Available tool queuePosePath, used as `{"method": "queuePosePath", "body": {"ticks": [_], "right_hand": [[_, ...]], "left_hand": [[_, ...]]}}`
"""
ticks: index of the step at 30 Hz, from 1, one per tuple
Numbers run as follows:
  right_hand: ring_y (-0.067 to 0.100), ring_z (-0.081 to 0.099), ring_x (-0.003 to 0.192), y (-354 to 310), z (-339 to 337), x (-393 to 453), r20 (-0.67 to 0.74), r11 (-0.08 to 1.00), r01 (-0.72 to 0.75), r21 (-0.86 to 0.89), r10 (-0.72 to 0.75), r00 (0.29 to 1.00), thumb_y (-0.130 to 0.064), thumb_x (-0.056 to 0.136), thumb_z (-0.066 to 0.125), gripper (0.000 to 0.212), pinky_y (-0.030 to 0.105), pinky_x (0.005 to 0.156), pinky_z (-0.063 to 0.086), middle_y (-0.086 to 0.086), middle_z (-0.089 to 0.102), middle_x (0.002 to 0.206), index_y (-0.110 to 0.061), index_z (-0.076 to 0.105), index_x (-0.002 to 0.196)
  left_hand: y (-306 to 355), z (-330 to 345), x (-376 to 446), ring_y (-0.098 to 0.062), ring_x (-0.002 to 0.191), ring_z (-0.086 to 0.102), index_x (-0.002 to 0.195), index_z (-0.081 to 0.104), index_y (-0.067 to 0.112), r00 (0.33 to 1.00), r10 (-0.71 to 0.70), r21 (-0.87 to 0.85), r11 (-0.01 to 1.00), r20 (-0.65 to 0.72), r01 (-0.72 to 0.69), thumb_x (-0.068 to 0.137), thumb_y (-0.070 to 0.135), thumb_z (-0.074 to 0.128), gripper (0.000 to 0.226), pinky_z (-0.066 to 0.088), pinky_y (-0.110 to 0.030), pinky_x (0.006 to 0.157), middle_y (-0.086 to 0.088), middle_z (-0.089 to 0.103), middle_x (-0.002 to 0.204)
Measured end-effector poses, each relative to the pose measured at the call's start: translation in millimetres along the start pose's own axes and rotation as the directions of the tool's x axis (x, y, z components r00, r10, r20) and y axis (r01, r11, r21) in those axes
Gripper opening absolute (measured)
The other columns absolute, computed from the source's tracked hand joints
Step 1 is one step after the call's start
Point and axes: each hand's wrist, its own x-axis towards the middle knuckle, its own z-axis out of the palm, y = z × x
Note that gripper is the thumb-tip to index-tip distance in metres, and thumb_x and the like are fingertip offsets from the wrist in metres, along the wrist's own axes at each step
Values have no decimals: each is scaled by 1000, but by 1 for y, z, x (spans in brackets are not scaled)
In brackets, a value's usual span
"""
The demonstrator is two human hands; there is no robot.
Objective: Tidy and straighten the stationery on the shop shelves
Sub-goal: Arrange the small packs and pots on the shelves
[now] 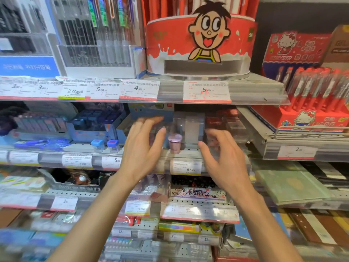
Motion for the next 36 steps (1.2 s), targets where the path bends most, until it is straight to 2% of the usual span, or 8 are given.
{"method": "queuePosePath", "body": {"ticks": [4, 9, 13, 15, 19, 24, 32, 36], "right_hand": [[1, 58, 89, -16, 23, -19, 66, 990, -52, 134, 43, 997, -41, 97, 57, 31, 31, 78, 52, -14, 56, 108, -29, 56, 126], [2, 60, 86, -37, 51, -41, 39, 968, -141, 209, 136, 990, -36, 95, 60, 24, 31, 79, 53, -15, 60, 102, -31, 61, 119], [0, 59, 88, -56, 72, -56, 24, 971, -184, 155, 183, 983, -35, 96, 60, 23, 20, 76, 48, -16, 61, 102, -31, 60, 118], [0, 59, 89, -66, 83, -63, 20, 969, -212, 126, 212, 977, -35, 96, 60, 23, 20, 76, 49, -16, 61, 102, -30, 60, 119], [5, 60, 85, -88, 106, -68, -19, 966, -246, 82, 248, 968, -31, 95, 62, 24, 31, 77, 54, -14, 60, 100, -24, 63, 118], [2, 59, 86, -111, 120, -73, -16, 963, -268, -7, 268, 963, -32, 95, 61, 23, 27, 77, 49, -14, 60, 101, -26, 62, 117], [-8, 55, 84, -120, 110, -53, 46, 984, -126, -128, 132, 990, -35, 95, 60, 27, 21, 75, 40, -16, 56, 103, -28, 59, 121], [3, 56, 76, -123, 98, -24, 20, 987, -35, -156, 38, 999, -32, 95, 60, 26, 33, 73, 49, -10, 52, 106, -25, 60, 119]], "left_hand": [[-16, -21, -28, -3, 101, 56, 119, 62, 19, 998, -43, -27, 999, -36, 42, 98, 22, 60, 21, 43, -18, 87, 9, 57, 109], [-53, -43, -58, 6, 97, 56, 118, 61, 26, 989, -146, -72, 987, -23, 144, 94, 31, 56, 25, 42, -10, 82, 11, 59, 109], [-90, -63, -71, 2, 102, 56, 120, 60, 30, 986, -165, -71, 984, 6, 165, 96, 27, 61, 24, 46, -28, 90, 12, 60, 112], [-108, -74, -74, -5, 102, 59, 120, 60, 31, 988, -152, -77, 985, 21, 154, 95, 30, 60, 25, 48, -33, 91, 13, 59, 112], [-137, -96, -74, -8, 97, 59, 119, 61, 27, 990, -123, -83, 988, 64, 128, 94, 33, 57, 27, 48, -32, 89, 12, 59, 107], [-160, -113, -70, -13, 95, 57, 119, 61, 21, 989, -26, -63, 997, 147, 35, 94, 22, 64, 25, 47, -32, 84, 9, 57, 105], [-166, -122, -53, -10, 86, 52, 108, 62, 22, 986, 35, 63, 997, 165, -46, 88, 28, 70, 22, 48, -32, 69, 11, 53, 102], [-169, -128, -42, -5, 76, 44, 96, 58, 25, 990, -6, 121, 993, 138, -11, 85, 34, 74, 21, 39, -27, 65, 13, 47, 95]]}}
